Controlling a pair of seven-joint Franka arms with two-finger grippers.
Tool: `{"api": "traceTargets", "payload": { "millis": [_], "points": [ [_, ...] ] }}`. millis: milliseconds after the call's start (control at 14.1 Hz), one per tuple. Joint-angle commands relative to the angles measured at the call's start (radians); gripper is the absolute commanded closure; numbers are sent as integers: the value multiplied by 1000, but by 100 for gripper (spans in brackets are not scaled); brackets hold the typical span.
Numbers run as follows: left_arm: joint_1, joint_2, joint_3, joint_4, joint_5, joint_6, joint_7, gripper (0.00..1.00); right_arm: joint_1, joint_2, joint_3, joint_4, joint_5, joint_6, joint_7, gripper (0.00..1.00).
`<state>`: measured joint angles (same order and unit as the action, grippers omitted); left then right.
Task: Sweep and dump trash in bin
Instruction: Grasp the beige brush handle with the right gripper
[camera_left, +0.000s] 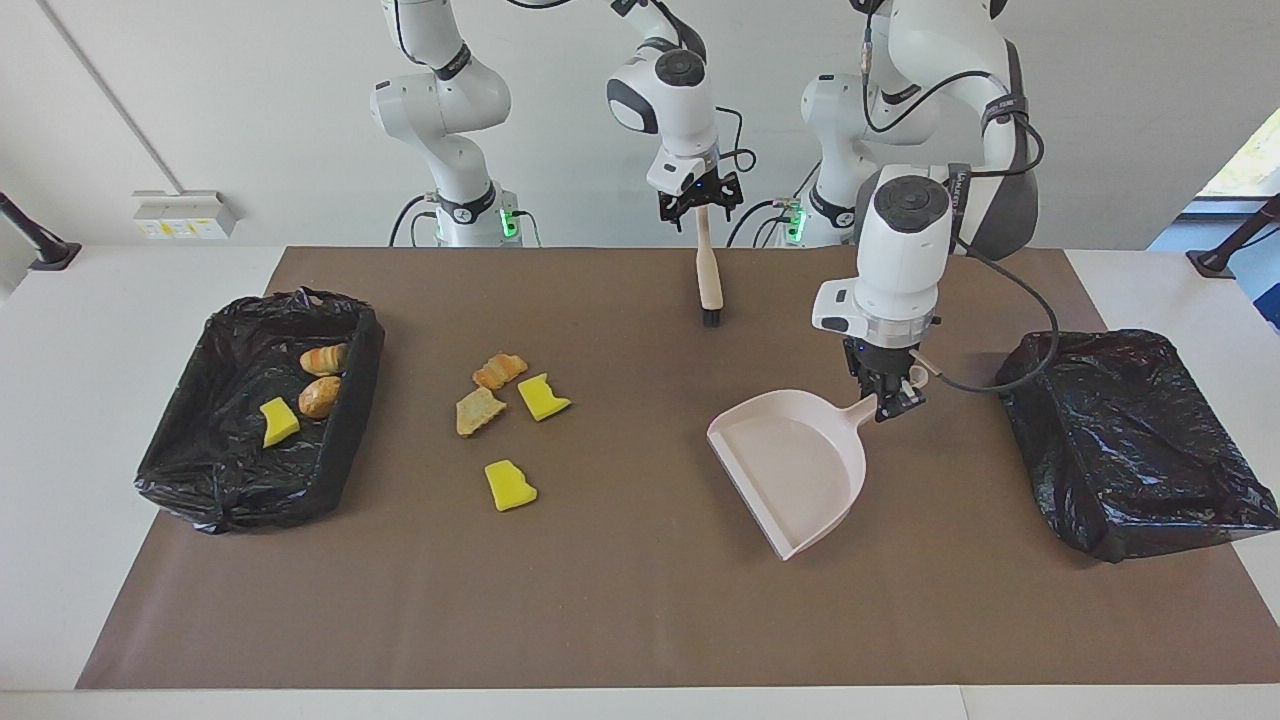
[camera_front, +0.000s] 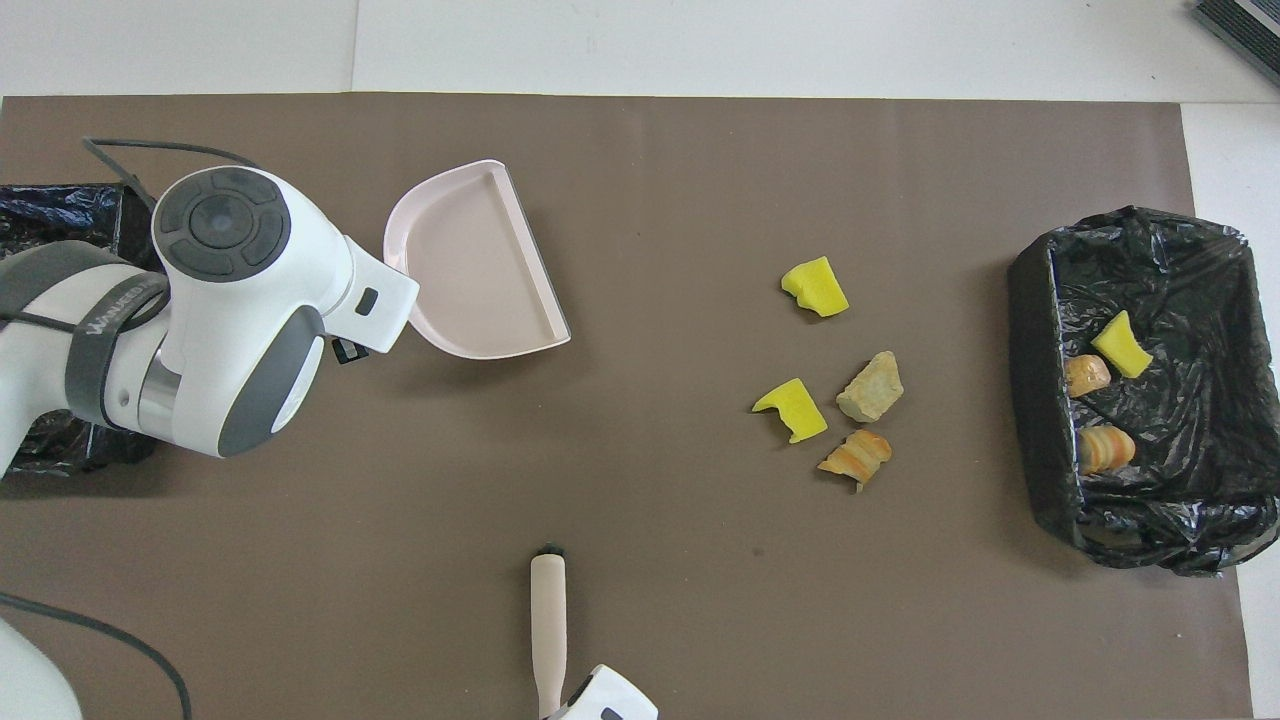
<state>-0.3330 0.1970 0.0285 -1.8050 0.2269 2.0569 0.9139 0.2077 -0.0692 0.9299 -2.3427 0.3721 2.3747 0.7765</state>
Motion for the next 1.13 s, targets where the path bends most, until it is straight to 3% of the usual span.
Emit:
{"api": "traceTargets", "payload": {
  "millis": [0,212,283,354,496,567,637,921,1062],
  "points": [
    [12,-4,-12,4,17,9,107,100,1,17,14,5,-24,0,27,0],
    [-7,-7,-12,-20,19,8,117,100,9,25,14,-9,-24,11,37,2],
    [-17,-7,-12,-30,19,14,117,100,9,25,15,-12,-24,9,38,9],
    [-29,-14,-13,-46,19,17,115,100,10,25,15,-16,-24,9,38,34],
    [-43,-14,-13,-56,19,20,111,100,18,31,15,-20,-24,15,40,60],
    [-46,-16,-16,-54,17,19,109,100,18,31,15,-20,-28,12,40,85],
    [-50,-8,-22,-56,17,16,109,100,19,29,15,-18,-35,8,59,100],
    [-164,12,-22,-71,9,17,74,100,3,69,12,8,-162,-20,122,100],
    [-187,15,-22,-83,11,29,7,100,-14,69,-2,74,-170,-125,121,100]
  ]
}}
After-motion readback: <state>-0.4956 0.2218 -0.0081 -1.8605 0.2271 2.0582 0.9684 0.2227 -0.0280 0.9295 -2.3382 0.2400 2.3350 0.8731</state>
